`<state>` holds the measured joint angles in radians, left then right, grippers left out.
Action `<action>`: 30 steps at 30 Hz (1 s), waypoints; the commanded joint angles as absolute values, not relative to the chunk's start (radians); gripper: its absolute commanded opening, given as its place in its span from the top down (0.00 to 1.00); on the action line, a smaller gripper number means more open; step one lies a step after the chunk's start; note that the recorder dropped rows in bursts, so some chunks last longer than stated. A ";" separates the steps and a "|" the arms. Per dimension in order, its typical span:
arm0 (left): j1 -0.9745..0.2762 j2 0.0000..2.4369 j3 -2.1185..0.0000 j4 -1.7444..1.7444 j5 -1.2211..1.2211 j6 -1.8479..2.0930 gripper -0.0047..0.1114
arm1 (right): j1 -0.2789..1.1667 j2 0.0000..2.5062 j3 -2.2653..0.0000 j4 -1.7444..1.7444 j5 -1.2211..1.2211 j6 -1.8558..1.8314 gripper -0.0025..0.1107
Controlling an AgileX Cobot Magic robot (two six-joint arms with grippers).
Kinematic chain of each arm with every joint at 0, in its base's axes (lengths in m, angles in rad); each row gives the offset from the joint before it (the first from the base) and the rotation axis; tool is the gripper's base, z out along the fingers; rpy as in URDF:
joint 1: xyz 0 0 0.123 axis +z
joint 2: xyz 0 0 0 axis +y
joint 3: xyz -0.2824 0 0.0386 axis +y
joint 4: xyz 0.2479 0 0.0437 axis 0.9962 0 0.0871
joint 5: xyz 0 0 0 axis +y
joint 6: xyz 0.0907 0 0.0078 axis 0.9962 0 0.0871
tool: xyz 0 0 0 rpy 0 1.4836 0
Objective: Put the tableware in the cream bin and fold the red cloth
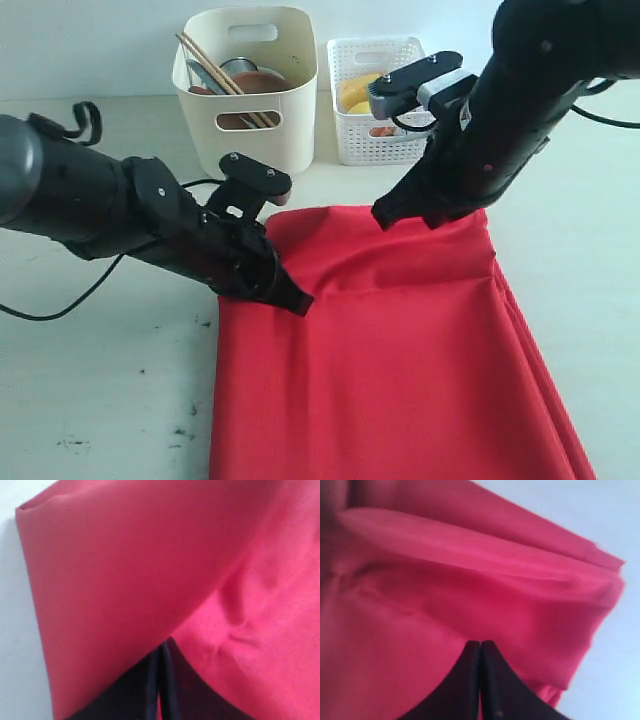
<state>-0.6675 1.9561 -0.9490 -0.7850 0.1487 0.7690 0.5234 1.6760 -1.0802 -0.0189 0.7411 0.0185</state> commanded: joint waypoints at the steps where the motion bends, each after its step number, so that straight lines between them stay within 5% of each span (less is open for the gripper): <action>1: -0.630 2.026 -1.015 -0.777 0.130 0.777 0.95 | 0.524 1.642 -0.957 0.162 0.751 -0.113 0.98; 9: -0.544 2.026 -1.046 -0.780 0.115 0.777 0.95 | 0.524 1.690 -0.685 0.149 0.578 -0.103 0.98; 21: -0.447 2.025 -1.046 -0.765 0.151 0.784 0.95 | 0.524 1.835 -0.633 -0.054 0.600 0.083 0.98; 30: -0.299 1.763 -1.023 -0.764 0.316 0.785 0.95 | 0.524 1.555 -0.666 -0.173 0.577 0.238 0.98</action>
<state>-0.3321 1.9017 -1.0378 -0.7619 0.2942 0.7816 0.5294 1.6515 -0.6510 -0.1250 0.6041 0.2024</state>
